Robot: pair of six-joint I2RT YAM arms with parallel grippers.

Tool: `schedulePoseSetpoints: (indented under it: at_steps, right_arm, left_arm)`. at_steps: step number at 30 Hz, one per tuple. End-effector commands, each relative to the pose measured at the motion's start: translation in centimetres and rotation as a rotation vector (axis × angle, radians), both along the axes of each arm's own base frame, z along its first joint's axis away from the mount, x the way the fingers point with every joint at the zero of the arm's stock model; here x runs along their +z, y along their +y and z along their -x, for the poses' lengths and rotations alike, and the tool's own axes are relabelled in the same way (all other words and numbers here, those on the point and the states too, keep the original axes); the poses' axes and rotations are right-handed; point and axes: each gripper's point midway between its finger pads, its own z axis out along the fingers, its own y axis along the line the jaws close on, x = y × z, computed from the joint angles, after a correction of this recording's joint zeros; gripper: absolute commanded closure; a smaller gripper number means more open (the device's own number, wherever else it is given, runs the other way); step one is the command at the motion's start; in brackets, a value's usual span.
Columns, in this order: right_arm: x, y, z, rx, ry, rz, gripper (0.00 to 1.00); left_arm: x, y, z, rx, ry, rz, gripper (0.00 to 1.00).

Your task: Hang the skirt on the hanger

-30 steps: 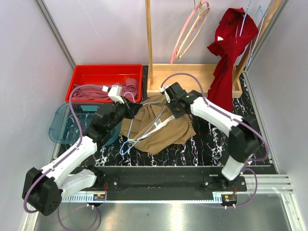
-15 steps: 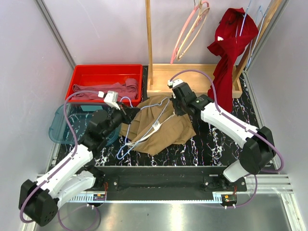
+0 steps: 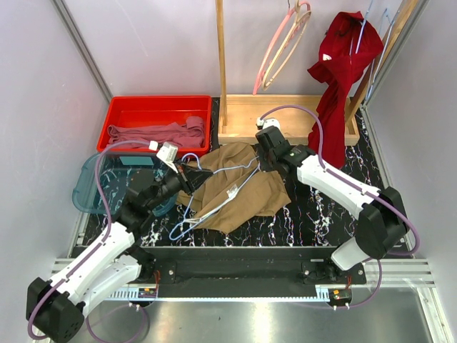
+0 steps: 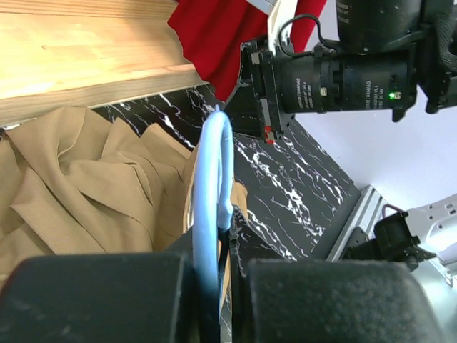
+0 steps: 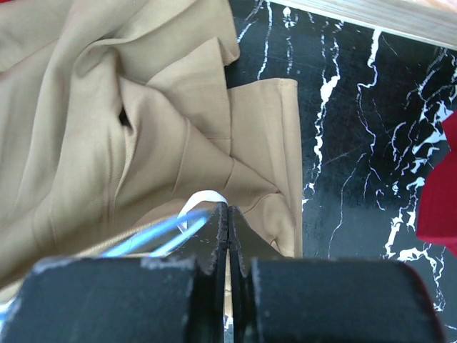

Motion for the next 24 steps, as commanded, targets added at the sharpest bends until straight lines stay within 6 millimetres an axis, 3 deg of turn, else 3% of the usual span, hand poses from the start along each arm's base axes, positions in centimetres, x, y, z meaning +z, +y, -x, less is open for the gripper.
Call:
schedulePoseSetpoints:
  at_steps: [1,8,11,24]
  right_arm:
    - [2.6,-1.1,-1.4,-0.106,-0.102,-0.051,1.0]
    - [3.1,-2.0,-1.8,-0.154,-0.13,-0.062,1.0]
    - [3.5,-2.2,-1.8,-0.169,-0.143,-0.072,1.0]
    - [3.2,0.4,0.2,0.032,-0.08,-0.149,1.0]
  left_arm:
    - [1.4,-0.2,1.1,-0.048,-0.047,0.018,1.0]
    - [1.3,-0.2,1.5,-0.065,-0.026,-0.004,1.0]
    - [0.2,0.3,0.8,-0.022,0.007,-0.047,1.0]
    - [1.3,0.9,-0.4,0.052,-0.01,-0.032,1.0]
